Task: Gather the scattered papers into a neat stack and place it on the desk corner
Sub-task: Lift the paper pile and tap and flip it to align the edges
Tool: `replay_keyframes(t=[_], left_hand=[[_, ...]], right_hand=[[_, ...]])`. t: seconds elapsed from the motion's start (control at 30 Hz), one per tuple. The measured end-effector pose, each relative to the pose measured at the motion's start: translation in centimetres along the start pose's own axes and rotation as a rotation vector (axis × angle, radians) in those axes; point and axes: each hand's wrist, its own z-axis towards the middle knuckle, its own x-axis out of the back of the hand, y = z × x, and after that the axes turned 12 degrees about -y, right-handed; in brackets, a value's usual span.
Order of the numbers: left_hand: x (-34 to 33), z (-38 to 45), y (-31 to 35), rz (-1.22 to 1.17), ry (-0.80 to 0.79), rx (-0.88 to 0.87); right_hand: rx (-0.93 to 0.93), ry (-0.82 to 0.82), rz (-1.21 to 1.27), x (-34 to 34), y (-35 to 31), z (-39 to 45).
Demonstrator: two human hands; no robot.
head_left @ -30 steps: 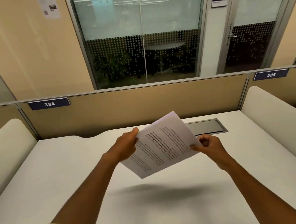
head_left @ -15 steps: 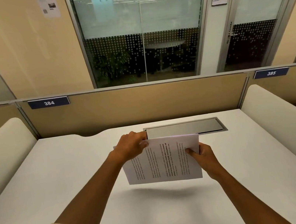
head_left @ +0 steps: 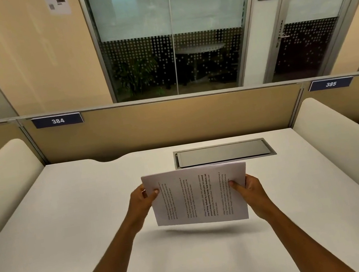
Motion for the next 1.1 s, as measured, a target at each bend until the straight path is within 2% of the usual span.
replay_keyframes(t=[0.23, 0.37, 0.57, 0.67, 0.87, 1.1], left_hand=[[-2.9, 0.2, -1.1, 0.043, 0.276, -0.089], [-3.5, -0.4, -2.6, 0.148, 0.359, -0.094], [-4.2, -2.4, -7.4, 0.346, 0.277, 0.016], [-3.6, -2.3, -7.5, 0.382, 0.295, 0.037], [-3.1, -1.0, -5.3, 0.401, 0.319, -0.043], [-2.9, -1.8, -7.3, 0.475, 0.266, 0.05]], right_hand=[[0.031, 0.054, 0.003, -0.8, -0.3, -0.2], [0.017, 0.086, 0.052, -1.7, 1.4, -0.9], [-0.083, 0.061, 0.081, -2.8, 5.8, -2.6], [-0.096, 0.05, 0.069, -3.0, 5.6, -1.9], [-0.044, 0.059, 0.064, -2.6, 3.8, -0.8], [-0.084, 0.047, 0.059, -2.8, 6.6, -1.9]])
